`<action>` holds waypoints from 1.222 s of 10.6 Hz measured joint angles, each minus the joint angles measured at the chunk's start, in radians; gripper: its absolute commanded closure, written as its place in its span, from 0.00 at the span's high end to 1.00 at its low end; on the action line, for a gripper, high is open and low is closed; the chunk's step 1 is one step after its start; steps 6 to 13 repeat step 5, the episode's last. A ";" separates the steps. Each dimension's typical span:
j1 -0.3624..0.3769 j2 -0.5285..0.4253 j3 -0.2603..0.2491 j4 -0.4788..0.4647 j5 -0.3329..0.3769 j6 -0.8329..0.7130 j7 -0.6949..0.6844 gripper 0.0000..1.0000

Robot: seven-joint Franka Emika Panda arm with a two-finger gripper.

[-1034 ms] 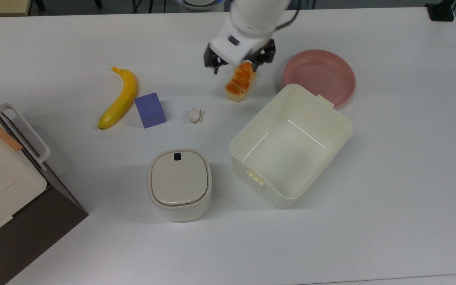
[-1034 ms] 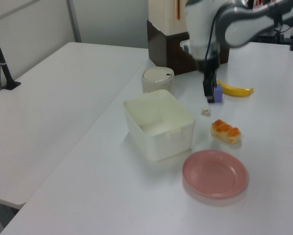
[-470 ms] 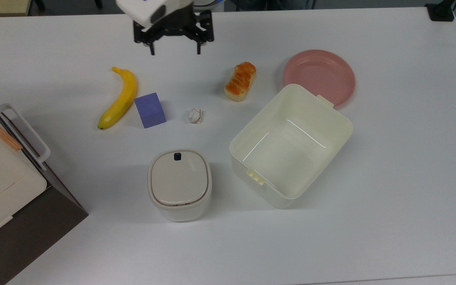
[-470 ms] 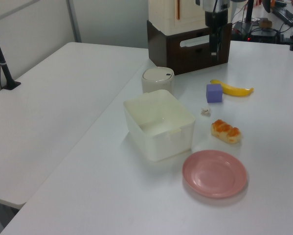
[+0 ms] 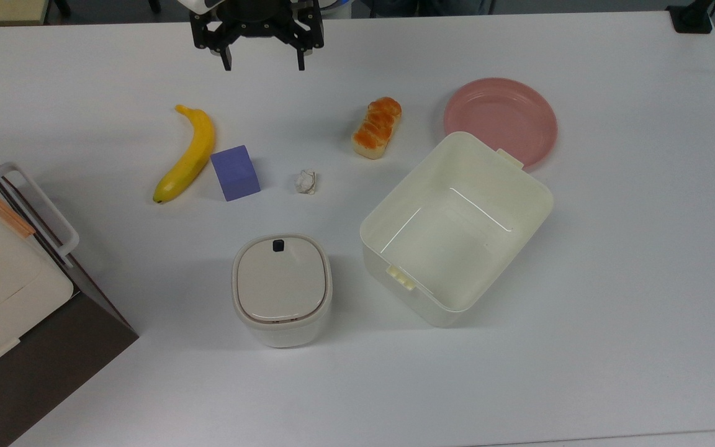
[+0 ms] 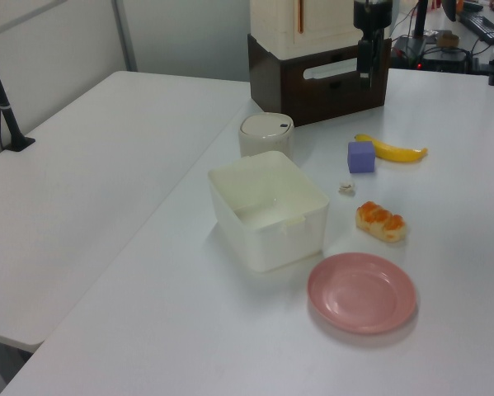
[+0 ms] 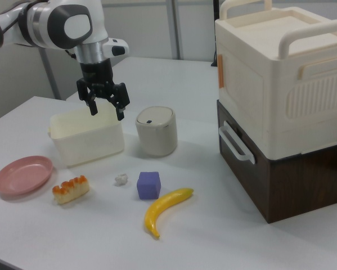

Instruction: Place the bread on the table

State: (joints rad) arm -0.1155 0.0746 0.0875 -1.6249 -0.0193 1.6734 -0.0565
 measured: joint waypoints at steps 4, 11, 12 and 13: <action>0.107 0.000 -0.110 0.000 0.010 0.000 0.012 1.00; 0.151 0.000 -0.150 0.000 0.010 0.000 0.016 1.00; 0.151 0.000 -0.150 0.000 0.010 0.000 0.016 1.00; 0.151 0.000 -0.150 0.000 0.010 0.000 0.016 1.00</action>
